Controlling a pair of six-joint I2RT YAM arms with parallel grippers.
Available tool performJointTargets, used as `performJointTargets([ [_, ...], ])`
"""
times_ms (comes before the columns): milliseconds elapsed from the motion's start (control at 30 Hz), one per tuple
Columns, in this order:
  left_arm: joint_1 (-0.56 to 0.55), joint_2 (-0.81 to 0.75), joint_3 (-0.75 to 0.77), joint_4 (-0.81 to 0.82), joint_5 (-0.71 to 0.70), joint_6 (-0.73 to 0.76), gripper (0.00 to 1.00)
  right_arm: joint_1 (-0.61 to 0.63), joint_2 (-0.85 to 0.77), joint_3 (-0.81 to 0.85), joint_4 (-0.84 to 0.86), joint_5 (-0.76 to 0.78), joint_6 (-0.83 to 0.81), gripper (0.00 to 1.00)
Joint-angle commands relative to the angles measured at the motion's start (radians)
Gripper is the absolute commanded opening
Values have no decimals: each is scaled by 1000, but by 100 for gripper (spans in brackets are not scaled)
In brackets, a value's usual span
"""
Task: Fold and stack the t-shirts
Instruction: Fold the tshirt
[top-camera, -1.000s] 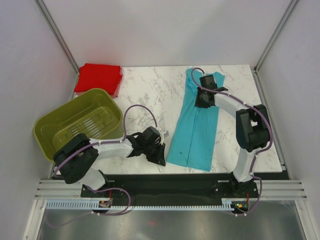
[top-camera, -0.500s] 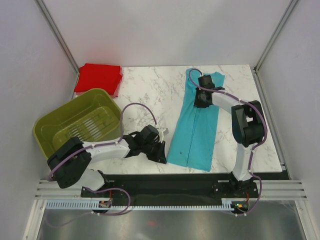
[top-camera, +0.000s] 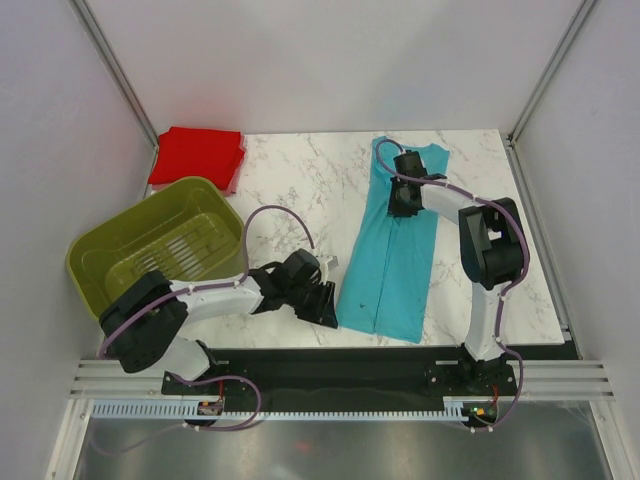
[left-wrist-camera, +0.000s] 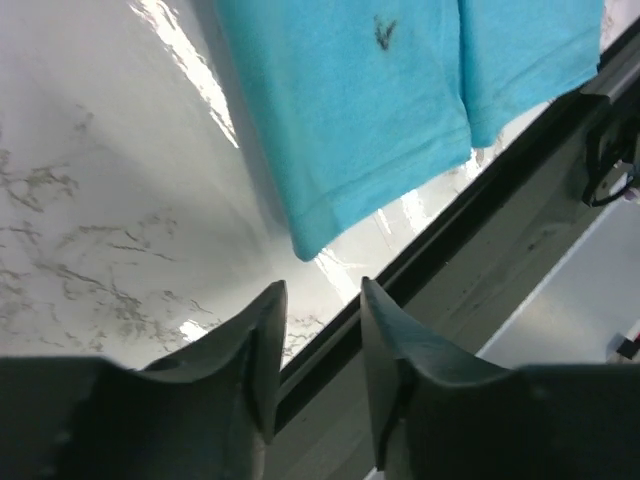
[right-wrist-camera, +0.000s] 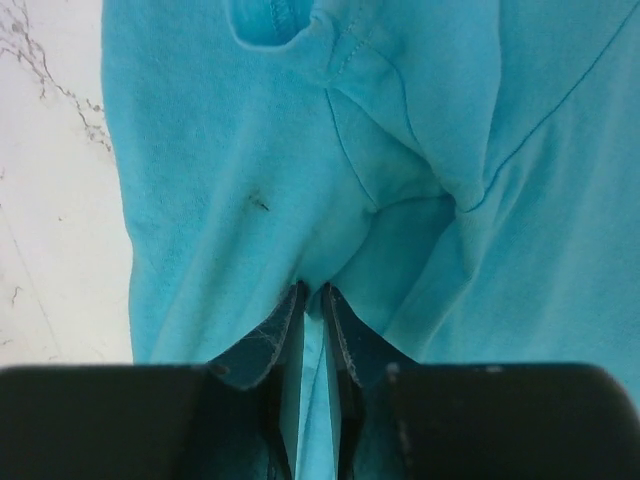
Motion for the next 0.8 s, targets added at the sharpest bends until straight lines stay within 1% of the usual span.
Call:
performJointTargets([
  [0, 2, 4, 39, 25, -85, -106, 48, -5, 18, 35, -7, 25, 12, 19],
  [100, 0, 4, 43, 25, -96, -108, 48, -4, 12, 49, -10, 29, 12, 7],
  [200, 4, 34, 46, 25, -112, -105, 49, -2, 0, 72, -32, 33, 9, 3],
  [367, 2, 103, 66, 25, -89, -106, 48, -4, -5, 84, -72, 59, 11, 0],
  [533, 2, 96, 62, 25, -95, -106, 48, -2, -19, 70, -87, 75, 14, 0],
  [667, 2, 79, 62, 23, -92, -108, 48, -4, -22, 72, -84, 62, 6, 9],
  [700, 2, 79, 65, 25, -92, -105, 48, -4, -20, 78, -84, 59, 8, 9],
  [767, 2, 82, 66, 23, -93, -105, 48, -4, -13, 84, -85, 55, 5, 4],
])
